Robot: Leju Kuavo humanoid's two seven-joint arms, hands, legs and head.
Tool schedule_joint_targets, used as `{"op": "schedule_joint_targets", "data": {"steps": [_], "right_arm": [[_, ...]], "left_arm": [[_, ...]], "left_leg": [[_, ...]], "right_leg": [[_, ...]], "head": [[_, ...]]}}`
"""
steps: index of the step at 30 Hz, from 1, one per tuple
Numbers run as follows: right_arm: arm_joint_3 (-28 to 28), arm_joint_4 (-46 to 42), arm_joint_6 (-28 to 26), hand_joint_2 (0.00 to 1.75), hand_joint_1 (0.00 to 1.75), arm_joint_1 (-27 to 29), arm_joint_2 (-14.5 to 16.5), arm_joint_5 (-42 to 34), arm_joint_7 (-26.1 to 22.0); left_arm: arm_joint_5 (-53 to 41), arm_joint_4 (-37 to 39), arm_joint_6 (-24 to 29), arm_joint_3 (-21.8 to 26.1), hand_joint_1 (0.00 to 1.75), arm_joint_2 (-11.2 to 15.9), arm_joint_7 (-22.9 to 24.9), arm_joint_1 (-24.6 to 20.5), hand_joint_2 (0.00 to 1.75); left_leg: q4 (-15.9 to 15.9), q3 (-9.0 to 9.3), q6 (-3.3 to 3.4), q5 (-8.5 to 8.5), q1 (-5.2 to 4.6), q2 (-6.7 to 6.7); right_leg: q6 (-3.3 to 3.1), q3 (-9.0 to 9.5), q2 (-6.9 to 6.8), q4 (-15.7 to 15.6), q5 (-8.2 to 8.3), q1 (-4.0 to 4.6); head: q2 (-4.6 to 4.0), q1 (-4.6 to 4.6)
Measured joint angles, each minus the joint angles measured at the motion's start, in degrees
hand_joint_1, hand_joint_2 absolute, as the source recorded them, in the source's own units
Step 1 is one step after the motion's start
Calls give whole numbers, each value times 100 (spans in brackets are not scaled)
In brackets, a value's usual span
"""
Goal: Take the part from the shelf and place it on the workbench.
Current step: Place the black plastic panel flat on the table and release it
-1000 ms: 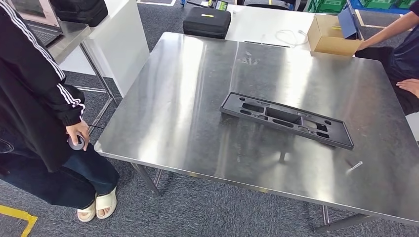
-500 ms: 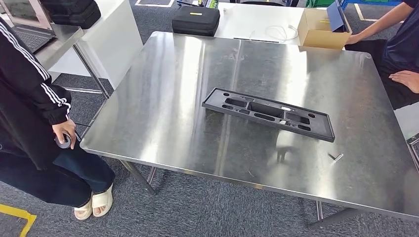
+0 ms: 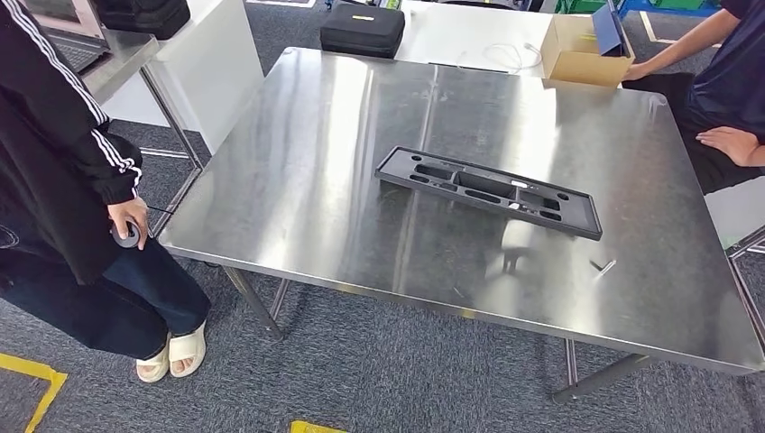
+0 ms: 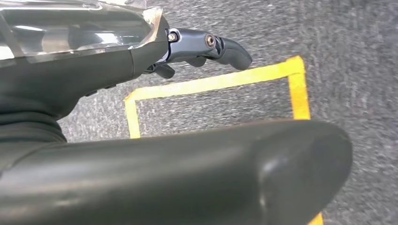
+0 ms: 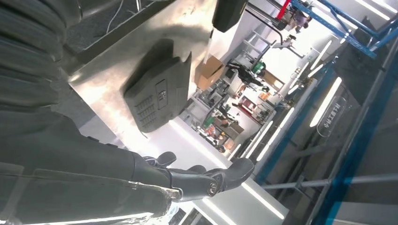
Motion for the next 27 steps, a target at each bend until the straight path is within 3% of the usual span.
{"op": "schedule_joint_targets", "data": {"steps": [1,2,3,4,5,7,8,10,12,13,14,15,18,19,24,27], "right_arm": [[32,20,-15,175,0,-57,8,4,-19],[64,47,-40,175,0,-122,37,8,-39],[92,75,-73,175,0,-154,68,10,-62],[116,103,-105,175,0,-171,100,2,-80],[136,132,-135,175,0,-170,134,-12,-98],[164,165,-166,175,0,-145,164,-40,-127],[171,175,-174,175,0,-139,176,-47,-142],[175,182,-180,175,0,-140,170,-54,-162],[175,185,-182,175,0,-139,163,-55,-173],[174,187,-182,175,0,-135,163,-63,-174],[169,191,-183,175,0,-119,163,-84,-174],[154,193,-184,175,0,-82,163,-116,-176],[-10,195,-206,175,0,161,210,-263,-240],[-107,195,-217,175,0,255,264,-295,-290],[-596,187,-192,175,0,661,697,-197,-529],[-898,208,-131,175,0,748,1162,66,-686]], "left_arm": [[10,0,3,1,0,1,-5,2,0],[18,0,5,2,0,10,-10,-1,0],[22,1,5,2,0,14,-17,0,0],[23,1,6,2,0,16,-24,-1,0],[26,2,5,2,0,18,-29,1,0],[28,3,4,1,0,11,-33,10,0],[29,3,3,2,0,12,-33,15,0],[31,4,3,3,0,14,-32,14,0],[32,4,-1,3,0,11,-32,15,0],[32,4,-4,2,0,9,-32,15,0],[30,4,-8,2,0,7,-32,15,0],[28,4,-12,1,0,7,-31,12,0],[14,2,-14,0,0,14,-31,-11,0],[11,1,-10,-1,0,15,-36,-17,0],[26,0,-3,-2,0,7,-49,-26,0],[63,0,-3,-2,0,-7,-53,-33,0]], "left_leg": [[53,-64,-43,21,30,3],[117,-131,-88,32,50,4],[187,-189,-127,39,54,-2],[249,-238,-159,48,49,-17],[281,-274,-183,70,39,-36],[335,-334,-225,74,38,-68],[419,-382,-253,-16,44,-73],[924,-577,-310,-435,65,-71],[1663,-818,-330,-877,81,-70],[1887,-856,-321,-970,86,-70],[1904,-787,-299,-957,87,-70],[1703,-604,-262,-861,85,-72],[554,218,-110,-580,47,-78],[344,357,-86,-549,24,-79],[71,393,-40,-380,-1,-71],[-29,353,1,-250,15,-36]], "right_leg": [[116,298,-12,-413,81,-59],[193,568,-2,-793,130,-73],[223,747,18,-1067,150,-73],[205,822,42,-1193,128,-61],[157,811,67,-1178,118,-34],[51,735,57,-1141,133,-73],[-9,696,44,-1127,159,-86],[-140,612,23,-1123,226,-83],[-233,512,15,-1121,297,-52],[-255,464,14,-1120,331,-33],[-266,423,15,-1119,364,-14],[-268,387,17,-1120,392,6],[-256,344,11,-1128,452,46],[-240,352,-3,-1136,468,49],[-97,321,-46,-1185,542,60],[-169,-25,-28,-438,115,72]], "head": [[0,1],[0,7],[0,11],[0,9],[0,5],[0,-10],[0,-13],[0,-21],[0,-28],[0,-30],[0,-31],[0,-31],[0,-23],[0,-26],[0,-45],[0,-25]]}}
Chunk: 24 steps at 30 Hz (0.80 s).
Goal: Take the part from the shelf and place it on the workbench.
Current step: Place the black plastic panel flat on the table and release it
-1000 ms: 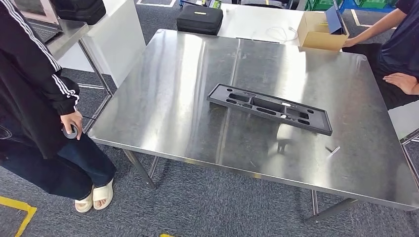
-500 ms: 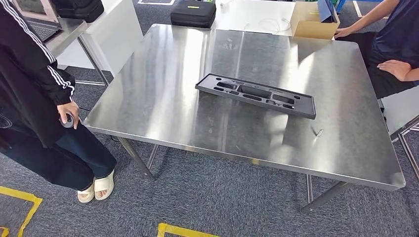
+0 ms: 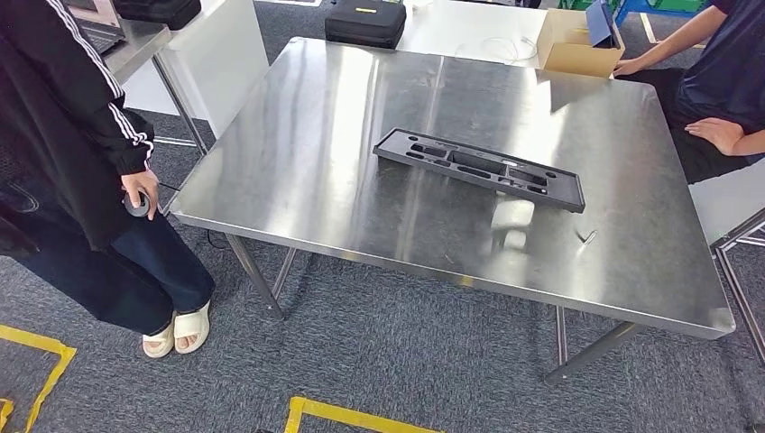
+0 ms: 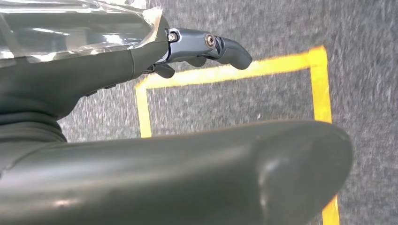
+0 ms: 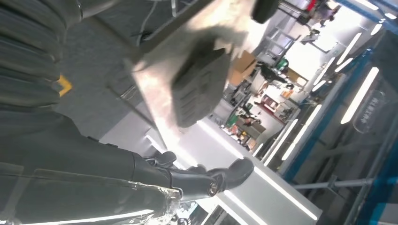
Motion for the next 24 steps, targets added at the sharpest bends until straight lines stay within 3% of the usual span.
{"op": "schedule_joint_targets", "data": {"steps": [1,3,5,7,8,10,12,16,19,24], "right_arm": [[-83,19,26,175,0,28,171,90,-39],[-179,88,68,175,0,58,469,231,-85],[-218,230,71,175,0,4,788,374,-187],[-206,463,20,175,0,-126,1093,482,-311],[-186,606,-19,175,0,-186,1233,507,-360],[-104,1005,-132,175,0,-311,1568,515,-430],[-16,1439,-255,175,0,-429,1915,493,-500],[83,2005,-295,175,0,-556,2320,408,-612],[146,2454,-147,175,0,-607,2563,473,-195],[612,3526,-147,175,0,-453,3317,1266,589]], "left_arm": [[10,0,-1,-1,0,-8,-2,-2,0],[40,2,-2,1,0,-15,-5,5,0],[111,4,1,8,0,-9,-30,9,0],[190,4,-3,26,0,-6,-72,7,0],[220,4,-26,38,0,-5,-85,5,0],[280,4,-158,61,0,12,-49,3,0],[314,4,-301,87,0,42,12,-2,0],[321,4,-345,116,0,87,66,-11,0],[298,4,-345,118,0,118,119,-14,0],[252,4,-373,115,0,145,310,-48,0]], "left_leg": [[2,-33,6,20,-2,10],[33,-92,-1,36,-9,26],[88,-131,-25,30,-4,48],[150,-156,-71,7,-7,71],[175,-171,-98,0,-19,77],[209,-204,-82,7,-41,75],[214,-214,-32,24,-31,67],[184,-217,-76,55,-12,58],[188,-236,-107,64,-6,52],[190,-257,-100,77,-23,37]], "right_leg": [[-17,-147,4,365,-168,3],[33,-215,3,661,-253,-6],[147,146,-1,125,-36,-18],[180,566,2,-596,141,-9],[146,668,7,-774,171,4],[57,697,20,-836,194,23],[24,686,20,-840,208,25],[-24,679,7,-839,223,52],[-47,663,4,-840,237,54],[-28,661,-5,-849,250,47]], "head": [[0,17],[0,42],[0,65],[0,73],[0,72],[0,57],[0,44],[0,41],[0,44],[0,39]]}}
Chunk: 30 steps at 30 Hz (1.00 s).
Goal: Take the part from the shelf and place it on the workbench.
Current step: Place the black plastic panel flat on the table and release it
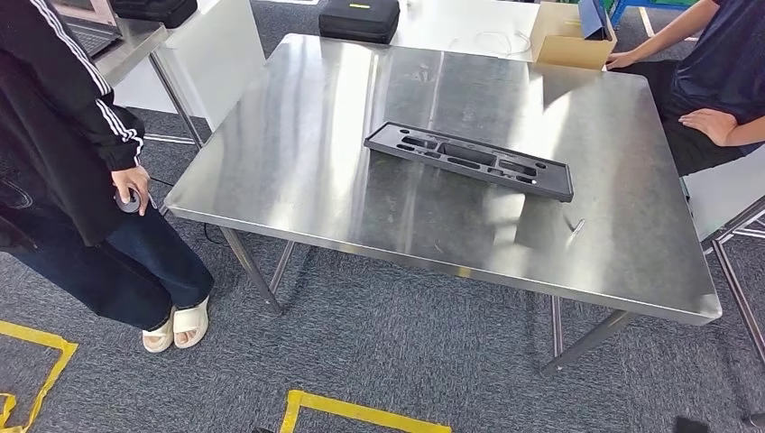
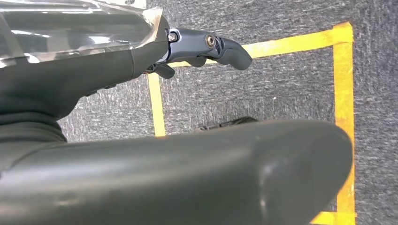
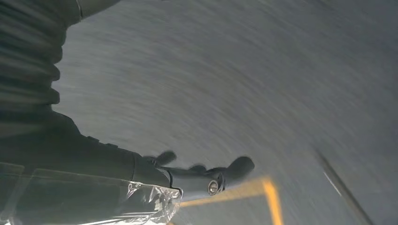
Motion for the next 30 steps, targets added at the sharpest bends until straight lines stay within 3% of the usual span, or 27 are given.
{"op": "schedule_joint_targets", "data": {"steps": [1,3,5,7,8,9,10,11,13,16,17,19,21,22,23,24,27,28,30], "right_arm": [[104,139,5,175,0,31,124,107,146],[292,412,63,175,0,90,378,264,440],[435,623,178,175,0,156,582,362,634],[536,753,296,175,0,240,735,392,697],[582,798,343,175,0,278,797,403,703],[619,832,377,175,0,307,850,419,702],[655,853,397,175,0,320,884,441,700],[691,871,418,175,0,323,911,462,699],[751,902,443,175,0,324,953,490,698],[827,938,479,175,0,333,999,590,700],[864,945,492,175,0,326,1014,642,705],[945,953,510,175,0,305,1042,736,725],[1014,958,517,175,0,300,1068,791,750],[1042,961,518,175,0,300,1080,804,758],[1062,964,518,175,0,300,1086,809,763],[1075,966,518,175,0,299,1094,812,764],[1114,968,527,175,0,289,1103,830,768],[1134,970,533,175,0,283,1104,843,768],[1172,980,544,175,0,284,1115,870,769]], "left_arm": [[-2,0,-10,0,0,7,30,-9,0],[-9,0,-23,-1,0,15,115,-41,0],[-32,0,-40,-5,0,15,173,-70,0],[-56,0,-59,-9,0,16,179,-69,0],[-63,0,-67,-10,0,19,176,-60,0],[-66,0,-71,-11,0,22,171,-51,0],[-68,0,-75,-13,0,25,165,-46,0],[-72,0,-78,-14,0,28,160,-44,0],[-80,0,-80,-19,0,36,152,-44,0],[-95,0,-83,-42,0,50,148,-31,0],[-98,0,-84,-52,0,56,148,-26,0],[-104,0,-85,-71,0,65,148,-21,0],[-110,0,-86,-89,0,68,148,-13,0],[-111,0,-87,-97,0,71,148,-6,0],[-111,0,-89,-102,0,73,148,1,0],[-111,0,-91,-106,0,76,147,5,0],[-120,0,-95,-117,0,75,142,-2,0],[-125,0,-96,-122,0,74,140,-1,0],[-134,1,-97,-135,0,84,134,14,0]], "left_leg": [[-42,17,6,32,12,2],[-141,37,29,115,39,15],[-175,5,33,164,52,26],[-161,-45,19,187,53,26],[-147,-67,8,197,58,25],[-129,-87,-5,204,66,25],[-102,-108,-22,209,71,26],[-71,-132,-47,212,70,28],[-25,-172,-105,225,61,30],[4,-211,-203,238,77,18],[92,-251,-243,142,90,5],[622,-454,-324,-287,130,-28],[1384,-702,-387,-721,178,-40],[1600,-740,-410,-805,206,-41],[1609,-677,-426,-786,234,-41],[1364,-485,-442,-664,265,-40],[174,247,-487,-277,313,-76],[-3,333,-480,-242,299,-93],[-21,291,-400,-213,241,-107]], "right_leg": [[9,-4,-3,10,-8,4],[-12,-160,-1,350,-228,15],[-57,-496,7,1112,-617,16],[-15,-679,9,1607,-788,11],[40,-602,8,1512,-736,3],[103,-425,7,1209,-614,-8],[154,-183,3,757,-472,-21],[167,16,8,363,-343,-15],[79,184,17,-20,-219,8],[-103,152,22,-35,-133,12],[-164,142,20,-45,-96,-5],[-261,99,14,-56,-21,-36],[-278,15,9,-48,38,-36],[-261,-20,7,-44,62,-38],[-239,-45,6,-42,82,-44],[-214,-62,6,-41,101,-57],[-124,-100,13,-32,157,-61],[-86,-117,13,-30,182,-50],[5,-148,14,-45,243,-48]], "head": [[0,0],[0,10],[0,21],[0,24],[0,22],[0,23],[0,25],[0,23],[0,19],[0,14],[0,9],[0,-10],[0,-25],[0,-24],[0,-25],[0,-25],[0,-28],[0,-32],[0,-34]]}}
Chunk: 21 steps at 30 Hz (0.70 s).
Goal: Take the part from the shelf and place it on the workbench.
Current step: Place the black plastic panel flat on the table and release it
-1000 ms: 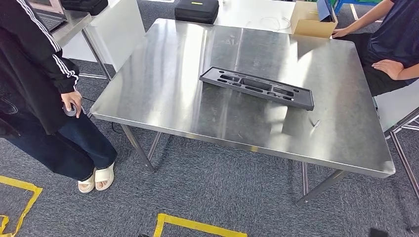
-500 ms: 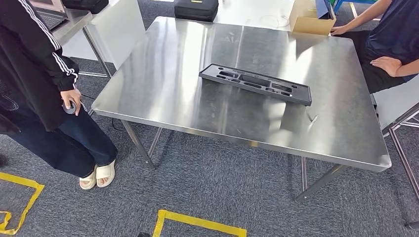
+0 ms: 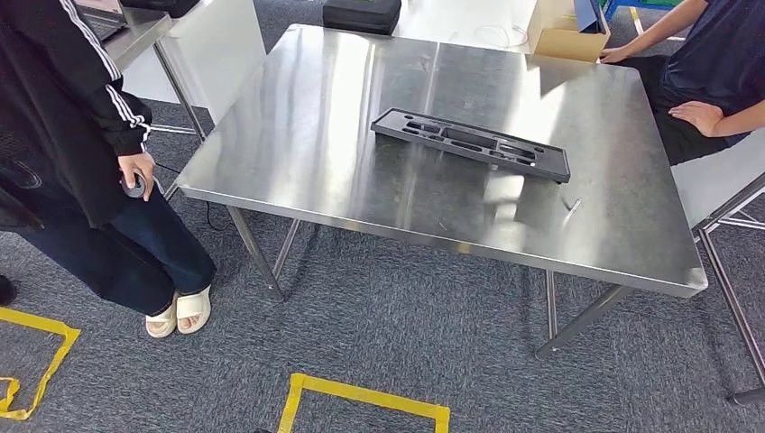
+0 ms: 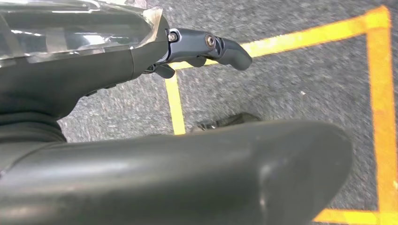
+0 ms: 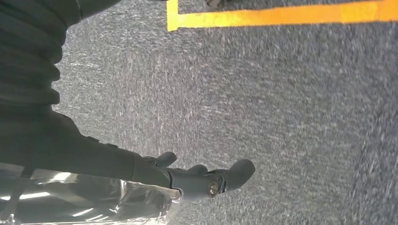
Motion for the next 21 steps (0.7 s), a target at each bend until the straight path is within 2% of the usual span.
{"op": "schedule_joint_targets", "data": {"steps": [1,2,3,4,6,7,8,9,10,11,12,13,14,15,16,17,18,19,21], "right_arm": [[17,8,2,175,0,7,6,13,1],[30,17,4,175,0,14,11,28,4],[39,26,3,175,0,20,20,44,10],[47,32,1,175,0,21,29,61,23],[68,38,-4,175,0,22,44,88,51],[79,39,-6,175,0,23,45,93,62],[87,39,-7,175,0,25,44,94,65],[92,39,-7,175,0,27,43,85,63],[95,39,-4,175,0,27,44,66,55],[95,39,4,175,0,24,44,37,38],[96,39,15,175,0,19,43,0,11],[96,39,27,175,0,18,43,-40,-22],[96,40,39,175,0,19,44,-75,-56],[95,41,49,175,0,27,46,-107,-87],[95,45,60,175,0,40,57,-132,-112],[93,49,69,175,0,47,65,-155,-133],[92,52,80,175,0,54,73,-174,-153],[91,55,87,175,0,58,87,-188,-169],[87,56,96,175,0,67,106,-205,-192]], "left_arm": [[-5,1,-1,-7,0,9,-3,7,0],[-9,2,-2,-12,0,19,-7,10,0],[-11,3,-4,-16,0,26,-12,10,0],[-13,3,-5,-19,0,31,-18,9,0],[-12,4,-6,-26,0,39,-31,16,0],[-12,5,-5,-31,0,41,-37,21,0],[-13,5,-2,-37,0,42,-44,27,0],[-17,5,5,-45,0,43,-52,33,0],[-26,5,15,-55,0,43,-61,37,0],[-36,5,25,-70,0,40,-69,39,0],[-50,4,32,-88,0,37,-75,39,0],[-63,4,37,-106,0,32,-78,39,0],[-76,4,38,-123,0,26,-78,40,0],[-88,5,39,-137,0,23,-77,42,0],[-98,7,41,-147,0,26,-77,43,0],[-104,9,45,-156,0,30,-75,45,0],[-105,10,50,-166,0,33,-74,48,0],[-106,12,55,-174,0,40,-73,50,0],[-107,12,61,-192,0,45,-71,53,0]], "left_leg": [[1,-33,60,35,-16,11],[-5,-73,131,78,-30,21],[-18,-121,204,127,-38,32],[-25,-179,268,175,-48,46],[-21,-313,346,268,-98,65],[-19,-382,367,319,-126,75],[-17,-447,378,368,-151,80],[-15,-503,383,415,-169,82],[-14,-554,382,460,-182,83],[-11,-593,376,504,-190,82],[-8,-627,362,549,-202,82],[-9,-648,341,596,-211,86],[-11,-662,319,641,-216,91],[-21,-670,290,688,-222,96],[-30,-680,265,722,-224,97],[3,-710,230,674,-220,89],[115,-760,186,527,-207,77],[350,-839,139,280,-182,65],[1085,-1019,34,-285,-102,53]], "right_leg": [[36,-21,0,6,3,-15],[42,-73,-1,69,-59,-26],[17,-162,-1,241,-201,-27],[-33,-290,-2,538,-416,-33],[-116,-565,-1,1358,-870,-2],[-120,-618,-1,1656,-994,20],[-106,-572,-1,1759,-1021,46],[-83,-407,-1,1616,-952,75],[-67,-137,-2,1272,-841,107],[-79,191,-3,810,-750,142],[-110,496,-7,355,-698,180],[-149,694,-10,29,-673,211],[-186,790,-11,-154,-677,235],[-218,790,-12,-211,-660,246],[-249,748,-11,-215,-613,213],[-294,713,-14,-232,-564,181],[-350,668,-20,-248,-503,146],[-392,616,-27,-259,-441,113],[-421,503,-37,-251,-344,111]], "head": [[0,-2],[0,1],[0,15],[0,28],[0,53],[0,53],[0,52],[0,51],[0,51],[0,51],[0,51],[0,46],[0,44],[0,39],[0,38],[0,38],[0,19],[0,4],[0,-31]]}}
